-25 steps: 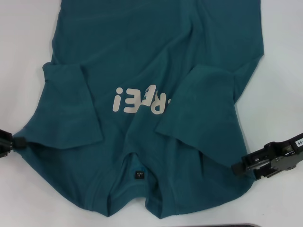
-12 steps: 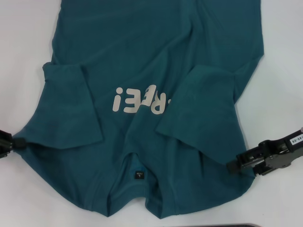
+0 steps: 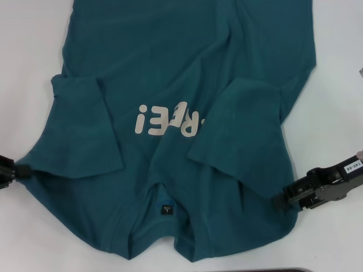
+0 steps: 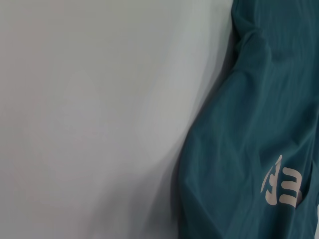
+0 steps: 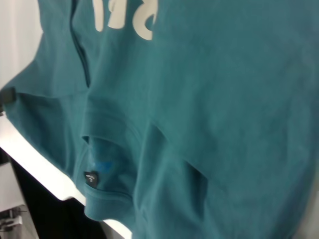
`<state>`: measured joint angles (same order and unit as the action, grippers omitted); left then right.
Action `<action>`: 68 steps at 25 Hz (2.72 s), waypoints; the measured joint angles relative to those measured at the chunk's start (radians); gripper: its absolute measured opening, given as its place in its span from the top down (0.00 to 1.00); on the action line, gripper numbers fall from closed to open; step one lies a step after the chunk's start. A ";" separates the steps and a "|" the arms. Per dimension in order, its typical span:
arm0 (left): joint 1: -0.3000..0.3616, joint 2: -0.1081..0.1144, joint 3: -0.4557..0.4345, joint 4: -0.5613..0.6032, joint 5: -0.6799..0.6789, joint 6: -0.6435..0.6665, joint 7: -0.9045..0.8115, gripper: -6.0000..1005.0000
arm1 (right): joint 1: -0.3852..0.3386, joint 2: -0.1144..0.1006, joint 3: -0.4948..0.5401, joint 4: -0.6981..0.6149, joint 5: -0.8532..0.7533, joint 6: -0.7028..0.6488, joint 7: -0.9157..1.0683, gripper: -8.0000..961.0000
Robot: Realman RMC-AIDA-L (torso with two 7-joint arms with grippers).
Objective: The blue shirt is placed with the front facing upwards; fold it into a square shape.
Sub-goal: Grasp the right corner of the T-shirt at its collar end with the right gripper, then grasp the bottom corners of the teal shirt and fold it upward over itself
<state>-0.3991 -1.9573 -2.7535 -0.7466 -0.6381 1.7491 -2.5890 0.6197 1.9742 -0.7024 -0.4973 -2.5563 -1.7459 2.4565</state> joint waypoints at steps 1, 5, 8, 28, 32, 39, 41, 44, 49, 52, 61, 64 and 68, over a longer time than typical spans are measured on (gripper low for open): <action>0.000 0.000 0.000 0.000 0.000 0.000 0.000 0.99 | 0.000 0.001 -0.004 -0.003 -0.006 0.000 0.000 0.14; -0.001 0.000 0.000 0.001 0.000 0.000 0.000 0.99 | 0.002 -0.004 -0.005 -0.005 -0.016 -0.002 0.005 0.29; -0.001 0.000 -0.001 0.001 0.000 0.000 0.000 0.99 | 0.002 -0.011 0.001 -0.010 -0.012 -0.004 0.010 0.41; 0.000 0.005 0.020 -0.004 0.013 0.034 0.031 0.99 | -0.001 -0.035 -0.068 -0.047 -0.041 -0.068 -0.018 0.96; 0.013 0.021 0.070 -0.005 0.022 0.074 0.075 0.99 | -0.028 -0.051 -0.061 -0.123 -0.092 -0.126 -0.010 0.95; 0.021 0.017 0.131 -0.007 0.042 0.153 0.139 0.99 | -0.050 -0.070 -0.065 -0.147 -0.117 -0.170 -0.009 0.95; 0.020 0.014 0.141 -0.008 0.049 0.170 0.147 0.99 | -0.051 -0.068 -0.062 -0.147 -0.139 -0.173 -0.012 0.95; 0.019 0.014 0.153 -0.008 0.050 0.183 0.153 0.99 | -0.055 -0.065 -0.059 -0.147 -0.161 -0.175 -0.015 0.95; 0.013 0.014 0.156 -0.008 0.051 0.194 0.164 0.99 | -0.065 -0.074 -0.037 -0.150 -0.162 -0.181 -0.015 0.94; 0.006 0.014 0.148 -0.008 0.044 0.198 0.174 0.99 | -0.065 -0.078 -0.018 -0.154 -0.156 -0.184 -0.024 0.94; -0.080 0.014 -0.010 -0.025 0.036 0.197 0.171 0.99 | -0.057 -0.088 0.145 -0.219 -0.123 -0.225 -0.071 0.93; -0.130 0.004 -0.056 -0.022 0.036 0.148 0.120 0.99 | -0.053 -0.097 0.174 -0.217 -0.085 -0.213 -0.071 0.93; -0.199 -0.015 -0.057 -0.005 0.030 0.049 0.041 0.99 | -0.030 -0.098 0.210 -0.216 -0.053 -0.166 -0.040 0.93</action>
<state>-0.5981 -1.9722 -2.8104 -0.7512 -0.6086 1.7982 -2.5482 0.5895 1.8760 -0.4924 -0.7138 -2.6092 -1.9118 2.4163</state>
